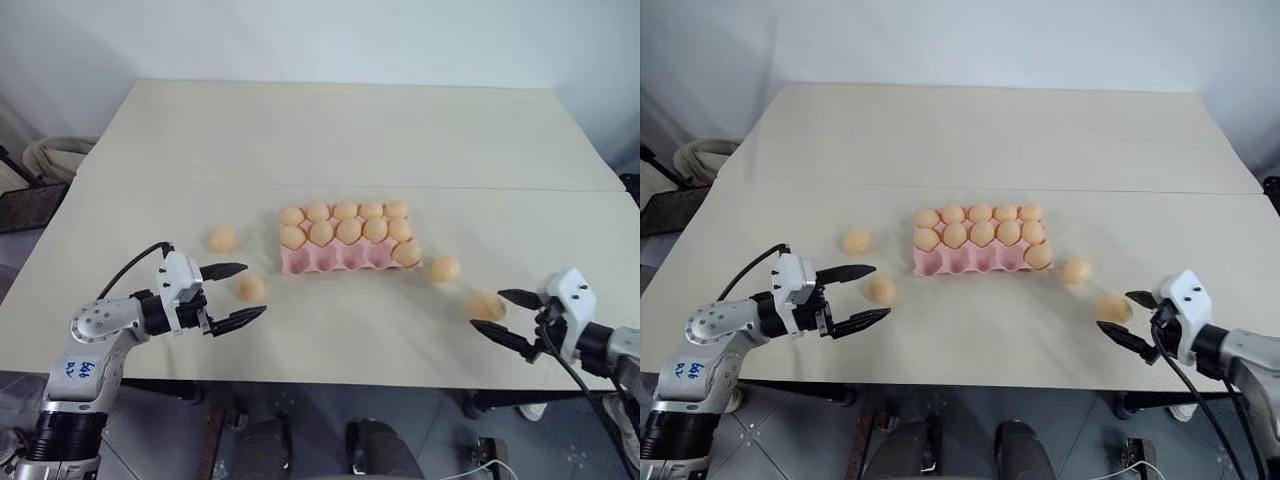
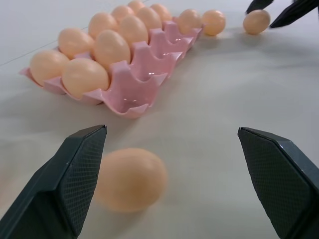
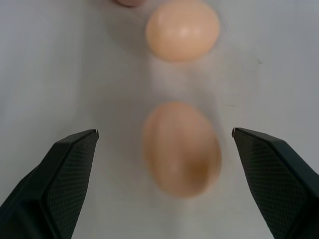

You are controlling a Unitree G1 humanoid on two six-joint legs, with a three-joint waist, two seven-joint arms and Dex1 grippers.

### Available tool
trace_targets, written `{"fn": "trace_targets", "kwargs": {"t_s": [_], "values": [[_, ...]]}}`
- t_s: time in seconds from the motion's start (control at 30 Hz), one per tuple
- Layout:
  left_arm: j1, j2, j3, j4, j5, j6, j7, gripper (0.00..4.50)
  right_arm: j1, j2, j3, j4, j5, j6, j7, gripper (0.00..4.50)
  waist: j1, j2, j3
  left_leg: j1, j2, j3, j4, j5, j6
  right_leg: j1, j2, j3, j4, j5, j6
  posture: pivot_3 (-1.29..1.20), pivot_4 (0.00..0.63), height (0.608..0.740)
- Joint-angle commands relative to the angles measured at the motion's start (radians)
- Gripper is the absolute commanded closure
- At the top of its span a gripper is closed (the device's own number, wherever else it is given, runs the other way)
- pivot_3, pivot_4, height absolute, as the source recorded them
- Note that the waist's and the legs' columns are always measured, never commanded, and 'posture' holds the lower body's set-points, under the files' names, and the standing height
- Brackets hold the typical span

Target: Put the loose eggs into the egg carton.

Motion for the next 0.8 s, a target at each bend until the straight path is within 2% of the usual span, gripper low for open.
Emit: {"fn": "trace_targets", "kwargs": {"t_s": [0.03,0.1,0.27,0.43,0.53,0.67,0.8], "values": [[0.012,0.001,0.017,-0.047,-0.027,0.005,0.003,0.00,-0.033,-0.002,0.028,0.047,-0.025,-0.032,0.023,0.18,-0.001,0.000,0.000,0.000,0.000,0.000,0.000,0.000,0.000,0.000,0.000,0.000,0.000,0.000,0.000,0.00,0.150,0.740],[0.021,0.005,0.028,-0.055,-0.030,0.008,0.005,0.00,-0.038,0.003,0.030,0.053,-0.018,-0.055,0.047,0.64,0.000,0.000,0.000,0.000,0.000,0.000,0.000,0.000,0.000,0.000,0.000,0.000,0.001,0.000,0.000,0.00,0.150,0.740],[0.050,0.008,0.050,-0.078,-0.045,0.012,0.006,0.00,-0.041,0.010,0.014,-0.028,0.030,-0.047,0.073,2.43,-0.003,0.000,0.000,0.001,0.000,0.000,0.002,0.000,0.000,0.000,0.000,0.000,0.004,0.000,0.000,0.00,0.150,0.740],[0.062,-0.014,0.054,-0.112,-0.072,-0.012,-0.004,0.00,-0.116,0.032,0.072,-0.174,0.094,0.028,0.062,2.43,-0.006,0.000,0.000,0.002,0.001,0.000,0.002,0.002,-0.001,0.000,0.001,0.001,0.007,0.000,0.000,0.00,0.150,0.740],[0.056,-0.028,0.038,-0.136,-0.056,-0.068,-0.019,0.00,-0.269,0.088,0.173,-0.213,0.098,0.124,0.002,2.43,-0.008,0.000,0.000,0.003,0.001,0.000,0.002,0.002,-0.004,0.000,0.001,0.001,0.008,0.000,0.000,0.00,0.150,0.740],[0.055,-0.013,0.026,-0.142,-0.049,-0.085,-0.044,0.00,-0.464,0.171,0.327,-0.132,-0.005,0.178,-0.071,2.43,-0.006,0.000,0.000,0.002,0.001,0.000,0.002,0.002,-0.007,-0.002,0.000,0.001,0.008,0.000,-0.001,0.00,0.150,0.740],[0.059,-0.011,0.027,-0.144,-0.044,-0.080,-0.033,0.00,-0.557,0.224,0.418,-0.030,-0.082,0.161,-0.084,2.43,0.000,0.000,0.000,-0.001,0.001,-0.001,0.000,0.002,-0.005,-0.004,0.000,-0.001,0.006,0.000,-0.002,0.00,0.150,0.740]]}}
